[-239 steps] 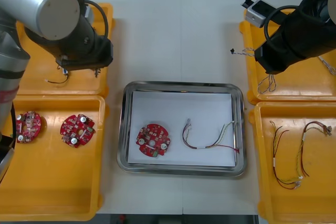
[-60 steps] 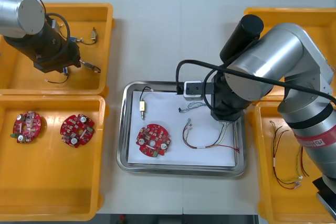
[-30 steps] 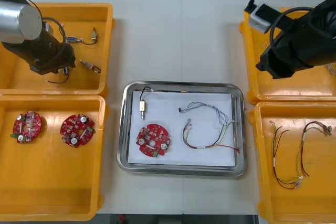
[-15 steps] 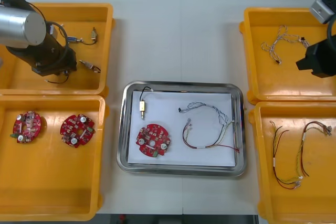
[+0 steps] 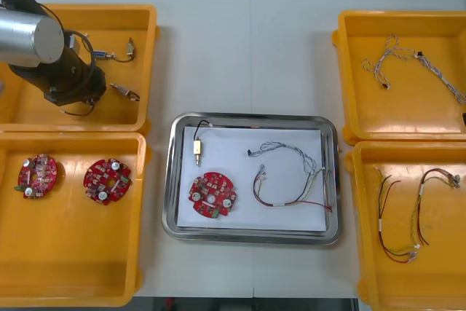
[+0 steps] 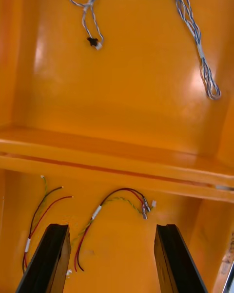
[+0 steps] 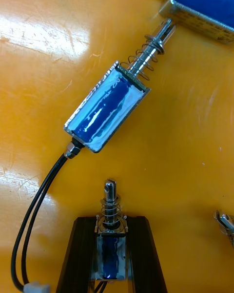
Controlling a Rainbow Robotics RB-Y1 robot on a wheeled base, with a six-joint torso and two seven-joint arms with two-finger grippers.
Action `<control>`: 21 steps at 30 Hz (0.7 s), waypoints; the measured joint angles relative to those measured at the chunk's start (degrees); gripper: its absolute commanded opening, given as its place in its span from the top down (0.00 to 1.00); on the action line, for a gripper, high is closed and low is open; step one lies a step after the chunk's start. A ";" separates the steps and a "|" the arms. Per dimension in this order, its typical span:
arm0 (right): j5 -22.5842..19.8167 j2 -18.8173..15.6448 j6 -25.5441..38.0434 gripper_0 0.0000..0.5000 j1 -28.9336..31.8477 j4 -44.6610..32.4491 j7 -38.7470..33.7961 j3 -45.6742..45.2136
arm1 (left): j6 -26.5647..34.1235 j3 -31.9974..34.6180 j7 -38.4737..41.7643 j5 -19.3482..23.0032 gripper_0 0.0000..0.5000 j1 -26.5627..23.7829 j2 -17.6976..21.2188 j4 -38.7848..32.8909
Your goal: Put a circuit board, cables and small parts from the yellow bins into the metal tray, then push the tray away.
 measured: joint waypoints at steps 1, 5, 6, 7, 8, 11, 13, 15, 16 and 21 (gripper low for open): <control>0.00 0.00 0.00 0.00 0.75 0.00 -0.05 -0.42 | 0.00 0.00 0.00 0.00 1.00 0.00 0.00 0.00; -0.43 -0.01 0.00 0.00 3.52 0.00 -3.08 -1.41 | 0.00 -0.01 0.00 0.00 1.00 0.00 0.00 0.01; -0.69 -0.01 0.00 0.00 4.07 0.00 -4.49 -1.46 | 0.00 -0.01 0.00 0.00 1.00 0.00 0.00 0.01; -0.84 -0.01 0.00 0.00 4.56 0.00 -5.47 -1.47 | 0.00 -0.01 0.00 0.01 1.00 0.00 0.00 0.01; -0.91 -0.01 0.00 0.00 4.99 0.00 -6.00 -1.47 | 0.01 -0.01 0.00 0.01 1.00 0.00 0.00 0.01; -1.06 -0.01 0.00 0.00 6.10 0.00 -6.04 -1.47 | 0.22 -0.01 0.00 0.01 1.00 0.00 0.00 0.00; -1.14 -0.01 0.00 0.00 6.51 0.00 -6.04 -1.47 | 1.09 0.11 0.00 0.01 1.00 0.00 0.00 -0.15; -1.30 -0.01 0.00 0.00 6.71 0.00 -6.04 -1.47 | 3.37 0.64 0.00 0.01 1.00 0.00 0.00 -0.98; -1.54 -0.01 0.00 0.00 6.77 0.00 -6.04 -1.47 | 5.13 1.25 0.00 0.00 1.00 0.00 0.00 -1.84; -2.22 -0.01 0.00 0.00 6.85 0.00 -6.04 -1.47 | 12.86 5.99 0.00 -0.59 1.00 0.02 0.00 -7.58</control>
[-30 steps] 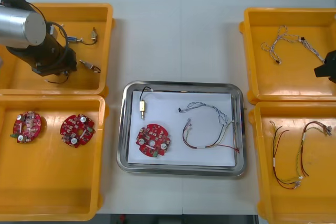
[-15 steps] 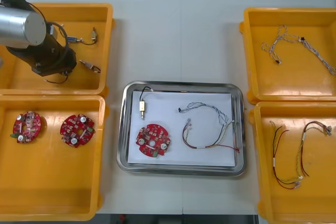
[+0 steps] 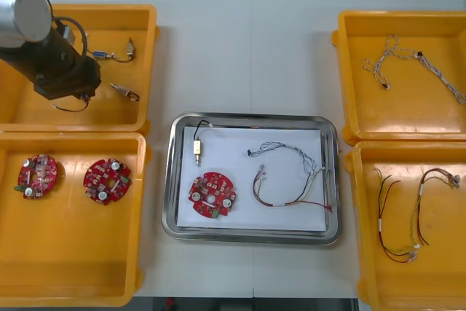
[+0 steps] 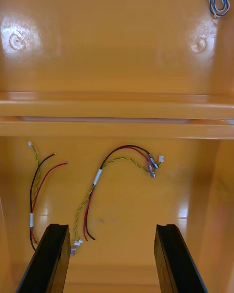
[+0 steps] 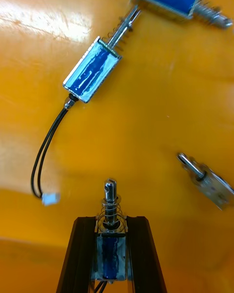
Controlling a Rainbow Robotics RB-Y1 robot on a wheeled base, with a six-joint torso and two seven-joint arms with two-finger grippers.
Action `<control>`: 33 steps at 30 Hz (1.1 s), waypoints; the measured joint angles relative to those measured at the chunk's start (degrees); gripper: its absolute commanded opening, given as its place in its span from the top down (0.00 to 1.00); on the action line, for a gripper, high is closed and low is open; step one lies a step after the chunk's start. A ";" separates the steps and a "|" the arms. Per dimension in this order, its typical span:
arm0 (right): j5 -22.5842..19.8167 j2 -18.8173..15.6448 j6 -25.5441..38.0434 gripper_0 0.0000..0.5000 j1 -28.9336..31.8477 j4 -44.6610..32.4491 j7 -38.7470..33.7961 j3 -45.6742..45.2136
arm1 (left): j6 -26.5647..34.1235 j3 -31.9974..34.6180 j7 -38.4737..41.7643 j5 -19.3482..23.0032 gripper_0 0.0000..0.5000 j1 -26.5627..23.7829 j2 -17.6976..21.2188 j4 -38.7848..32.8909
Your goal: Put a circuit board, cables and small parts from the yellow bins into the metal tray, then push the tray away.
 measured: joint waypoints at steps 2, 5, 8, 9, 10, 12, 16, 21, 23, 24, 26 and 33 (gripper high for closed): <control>-0.19 0.00 0.00 0.00 0.03 0.00 0.00 0.00 | 3.03 2.02 0.00 -0.58 1.00 0.00 0.00 -2.53; -0.44 0.00 0.00 0.00 0.06 -0.01 0.00 0.00 | 7.38 4.37 0.00 -1.36 1.00 0.00 0.00 -6.41; -0.72 0.00 0.00 0.00 0.07 -0.02 0.00 0.00 | 11.23 5.43 0.00 -2.09 1.00 0.00 0.00 -10.24; -0.81 0.00 0.00 0.00 0.07 -0.03 0.00 0.00 | 12.69 5.52 0.00 -2.38 1.00 0.00 0.00 -11.66; -0.87 0.00 0.00 0.00 0.07 -0.04 -0.01 0.00 | 14.10 5.52 0.01 -2.67 1.00 0.00 -0.01 -13.15; -0.94 0.00 0.00 0.00 0.07 -0.05 -0.01 0.00 | 16.45 5.52 0.04 -2.87 1.00 0.00 -0.23 -15.92; -0.96 0.00 0.00 0.00 0.09 -0.09 -0.01 0.00 | 20.63 5.52 0.54 -2.91 1.00 0.00 -1.62 -21.78; -1.06 0.00 0.00 0.00 0.10 -0.11 -0.01 0.00 | 20.99 5.52 4.19 -2.91 1.00 0.01 -5.12 -27.04; -1.07 0.00 0.00 0.00 0.10 -0.11 -0.01 0.00 | 21.06 5.48 7.59 -2.93 1.00 0.01 -6.74 -28.70; -1.07 0.00 0.00 0.00 0.10 -0.11 -0.01 0.00 | 21.07 5.34 9.73 -3.13 1.00 0.01 -7.55 -29.56; -1.08 0.00 0.00 0.00 0.10 -0.12 -0.01 0.00 | 21.10 4.63 14.16 -4.14 1.00 0.01 -9.01 -31.29; -1.23 0.00 0.00 0.00 0.12 -0.14 -0.01 0.00 | 21.11 -2.66 21.37 -6.47 1.00 0.01 -12.79 -35.54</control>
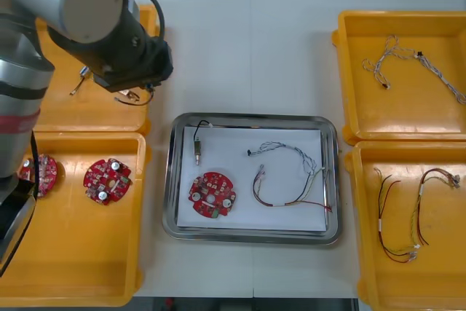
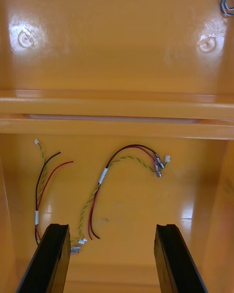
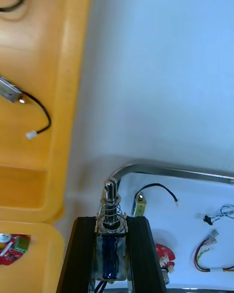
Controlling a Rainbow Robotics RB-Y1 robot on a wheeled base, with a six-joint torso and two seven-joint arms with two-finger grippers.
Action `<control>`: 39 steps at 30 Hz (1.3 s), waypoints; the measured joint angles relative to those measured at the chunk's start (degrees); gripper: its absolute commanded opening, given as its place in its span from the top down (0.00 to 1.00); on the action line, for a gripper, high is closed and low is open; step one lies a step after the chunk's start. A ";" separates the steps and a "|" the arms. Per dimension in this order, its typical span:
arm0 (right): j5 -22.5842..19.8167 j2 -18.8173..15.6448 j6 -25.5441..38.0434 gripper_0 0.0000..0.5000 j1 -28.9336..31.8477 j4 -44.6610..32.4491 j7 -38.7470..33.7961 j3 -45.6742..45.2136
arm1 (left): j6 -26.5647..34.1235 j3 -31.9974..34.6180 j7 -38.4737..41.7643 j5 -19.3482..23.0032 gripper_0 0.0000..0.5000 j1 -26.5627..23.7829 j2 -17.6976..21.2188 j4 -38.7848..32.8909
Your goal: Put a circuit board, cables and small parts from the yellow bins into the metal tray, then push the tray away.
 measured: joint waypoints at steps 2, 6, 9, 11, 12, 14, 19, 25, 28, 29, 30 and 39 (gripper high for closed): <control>-0.01 0.00 0.00 0.00 0.00 -0.01 0.00 0.00 | 0.00 -2.70 0.00 -0.42 1.00 0.00 -1.05 -0.53; -0.01 0.00 0.00 0.00 0.00 -0.01 0.00 0.00 | 0.00 -7.64 0.27 -0.63 1.00 -0.02 -3.08 -0.82; -0.02 0.00 0.00 0.00 0.01 -0.02 0.00 0.00 | 0.00 -11.45 2.32 -0.92 1.00 -0.09 -4.63 -0.84; -0.02 0.00 0.00 0.00 0.01 -0.02 0.00 0.00 | 0.00 -13.78 5.25 -1.16 1.00 -0.10 -5.48 -0.84; -0.02 0.00 0.00 0.00 0.01 -0.02 0.00 0.00 | 0.00 -14.91 7.33 -1.30 1.00 -0.10 -5.83 -0.83; -0.02 0.00 0.00 0.00 0.01 -0.02 0.00 0.00 | 0.00 -16.91 11.36 -1.61 1.00 -0.10 -6.42 -0.78; -0.02 0.00 0.00 0.00 0.01 -0.02 0.00 0.00 | -2.59 -21.24 16.19 -3.00 1.00 -0.12 -7.08 1.23; -0.02 0.00 0.00 0.00 0.01 -0.03 -0.01 0.00 | -8.67 -24.55 16.12 -4.31 1.00 -0.14 -7.21 6.28; -0.02 0.00 0.00 0.00 0.01 -0.03 -0.03 0.00 | -11.52 -25.98 16.12 -4.82 1.00 -0.14 -7.25 8.70; -0.02 0.00 0.00 0.00 0.01 -0.03 -0.03 0.00 | -12.53 -26.47 16.12 -4.89 1.00 -0.14 -7.25 9.53; -0.02 0.00 0.00 0.00 0.01 -0.03 -0.05 0.00 | -13.41 -26.95 16.12 -4.95 1.00 -0.15 -7.25 10.27; -0.05 0.00 0.00 0.00 0.01 -0.03 -0.22 0.00 | -16.03 -29.16 16.12 -5.60 1.00 -0.15 -7.26 13.05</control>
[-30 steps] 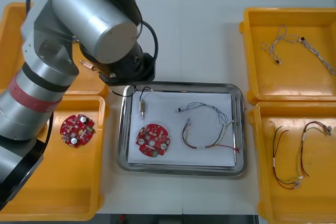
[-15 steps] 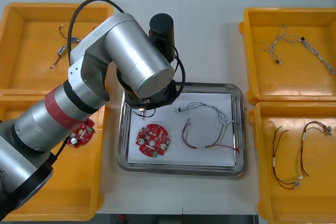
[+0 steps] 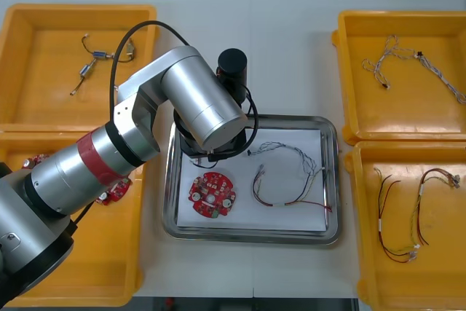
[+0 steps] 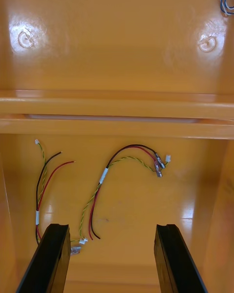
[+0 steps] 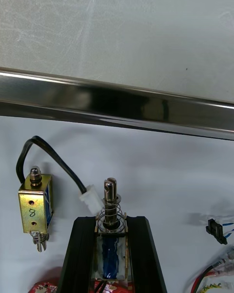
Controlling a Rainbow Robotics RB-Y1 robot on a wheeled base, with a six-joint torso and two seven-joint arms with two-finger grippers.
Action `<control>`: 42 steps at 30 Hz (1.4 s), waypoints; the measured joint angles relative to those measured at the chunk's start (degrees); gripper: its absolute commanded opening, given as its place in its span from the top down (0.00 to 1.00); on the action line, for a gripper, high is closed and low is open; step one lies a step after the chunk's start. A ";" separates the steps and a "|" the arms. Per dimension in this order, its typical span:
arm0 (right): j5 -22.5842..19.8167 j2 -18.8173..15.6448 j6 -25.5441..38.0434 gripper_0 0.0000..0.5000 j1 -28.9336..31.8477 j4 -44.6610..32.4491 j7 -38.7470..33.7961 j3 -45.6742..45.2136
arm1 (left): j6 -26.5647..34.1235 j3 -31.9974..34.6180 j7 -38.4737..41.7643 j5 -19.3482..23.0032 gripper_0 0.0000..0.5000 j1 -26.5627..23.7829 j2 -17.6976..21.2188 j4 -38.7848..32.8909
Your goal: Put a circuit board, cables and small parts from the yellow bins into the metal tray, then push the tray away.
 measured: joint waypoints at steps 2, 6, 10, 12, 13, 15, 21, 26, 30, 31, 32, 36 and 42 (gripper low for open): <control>0.00 0.00 0.00 0.00 0.00 0.00 0.00 0.00 | -0.04 0.00 0.00 0.00 1.00 0.00 0.00 0.00; 0.00 0.00 0.00 0.00 0.00 0.00 -0.01 0.00 | -0.15 0.00 0.00 0.00 0.61 0.00 0.00 0.00; 0.00 0.00 0.00 0.00 0.00 0.00 -0.01 0.00 | -0.16 0.00 0.00 0.00 0.15 0.00 0.00 0.00; 0.00 0.00 0.00 0.00 0.00 0.00 -0.02 0.00 | -0.17 0.00 0.00 0.00 0.10 0.00 0.00 0.00; 0.00 0.00 0.00 0.00 0.00 0.00 -0.03 0.00 | -0.18 0.00 0.00 0.00 0.03 0.00 0.00 0.00; 0.00 0.00 0.00 0.00 0.00 0.00 -0.03 0.00 | -0.19 0.00 0.00 0.00 0.00 0.00 0.00 0.00; 0.00 0.00 0.00 0.00 0.00 0.00 -0.05 0.00 | -0.37 0.00 0.00 -0.14 0.00 0.00 0.00 0.00; 0.00 0.00 0.00 0.00 0.00 0.00 -0.06 0.00 | -0.39 0.00 0.01 -0.19 0.00 -0.01 0.00 -0.01; -0.03 0.00 0.00 0.00 0.00 0.00 -0.07 0.00 | 0.10 0.67 0.01 0.21 0.00 -0.13 0.03 -0.71; -0.04 0.00 0.00 0.00 0.00 0.00 -0.07 0.00 | 0.58 1.16 0.01 0.51 0.00 -0.19 0.05 -1.15; -0.04 0.00 0.00 0.00 0.00 0.00 -0.08 0.00 | 1.35 1.85 0.01 0.98 0.00 -0.25 0.09 -1.77; -0.10 0.00 0.00 0.00 0.00 0.00 -0.24 0.00 | 6.15 5.91 0.00 3.42 0.00 -0.28 0.79 -6.44; -0.20 0.00 0.00 0.00 0.03 -0.04 -2.16 0.00 | 14.84 14.97 0.00 9.54 0.00 -0.29 3.93 -16.10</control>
